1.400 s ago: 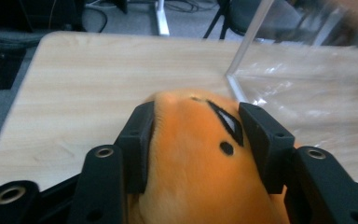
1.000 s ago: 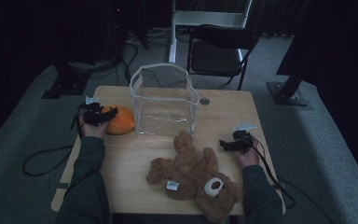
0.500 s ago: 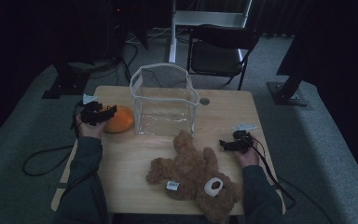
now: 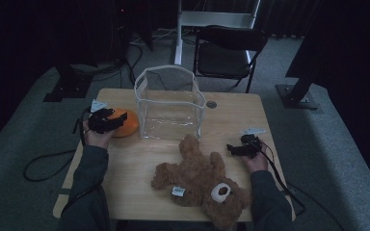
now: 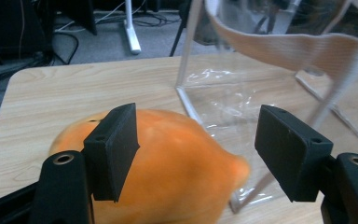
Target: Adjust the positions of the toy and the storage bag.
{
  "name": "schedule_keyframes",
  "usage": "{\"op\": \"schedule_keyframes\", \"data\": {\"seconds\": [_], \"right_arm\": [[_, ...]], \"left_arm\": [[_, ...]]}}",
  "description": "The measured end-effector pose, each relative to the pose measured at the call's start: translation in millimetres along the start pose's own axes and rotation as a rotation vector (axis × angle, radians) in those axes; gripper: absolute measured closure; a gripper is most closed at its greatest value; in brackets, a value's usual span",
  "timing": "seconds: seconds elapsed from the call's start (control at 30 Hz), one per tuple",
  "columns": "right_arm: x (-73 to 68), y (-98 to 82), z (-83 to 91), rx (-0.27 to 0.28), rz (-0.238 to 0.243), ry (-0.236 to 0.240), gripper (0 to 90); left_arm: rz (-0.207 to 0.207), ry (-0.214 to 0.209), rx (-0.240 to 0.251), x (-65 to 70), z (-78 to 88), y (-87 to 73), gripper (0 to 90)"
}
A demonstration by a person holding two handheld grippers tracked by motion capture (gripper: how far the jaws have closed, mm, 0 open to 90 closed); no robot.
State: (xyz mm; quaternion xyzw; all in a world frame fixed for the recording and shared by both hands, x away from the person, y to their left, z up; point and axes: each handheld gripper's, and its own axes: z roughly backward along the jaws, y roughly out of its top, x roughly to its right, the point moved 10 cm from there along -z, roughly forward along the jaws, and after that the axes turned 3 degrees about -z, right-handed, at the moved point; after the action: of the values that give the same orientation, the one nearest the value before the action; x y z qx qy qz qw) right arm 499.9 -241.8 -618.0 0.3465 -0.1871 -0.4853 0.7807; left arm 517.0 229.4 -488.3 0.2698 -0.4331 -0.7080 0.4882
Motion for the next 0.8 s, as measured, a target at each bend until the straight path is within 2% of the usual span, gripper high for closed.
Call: {"op": "schedule_keyframes", "data": {"seconds": [0.33,0.57,0.7,0.73,0.77,0.8], "right_arm": [[-0.1,0.0,0.0,0.0,-0.002,0.0,12.3],[-0.1,-0.1,0.1,-0.001,-0.001,0.0,12.3],[0.0,0.0,0.0,0.0,-0.001,-0.001,12.3],[0.0,0.0,0.0,0.0,-0.001,-0.001,12.3],[-0.1,0.0,0.0,-0.001,-0.002,-0.001,12.3],[0.0,0.0,0.1,-0.001,-0.001,-0.001,12.3]], "left_arm": [[-0.04,-0.109,-0.008,40.3,1.4,-8.7,30.7],[-0.108,-0.206,-0.03,82.7,-2.0,-14.7,32.4],[-0.112,-0.279,-0.036,103.6,-4.3,-14.4,32.5],[-0.112,-0.279,-0.036,103.6,-4.3,-14.4,32.4],[-0.133,-0.306,-0.045,114.6,-6.4,-16.1,32.4],[-0.145,-0.314,-0.051,119.3,-7.3,-17.0,32.4]]}}
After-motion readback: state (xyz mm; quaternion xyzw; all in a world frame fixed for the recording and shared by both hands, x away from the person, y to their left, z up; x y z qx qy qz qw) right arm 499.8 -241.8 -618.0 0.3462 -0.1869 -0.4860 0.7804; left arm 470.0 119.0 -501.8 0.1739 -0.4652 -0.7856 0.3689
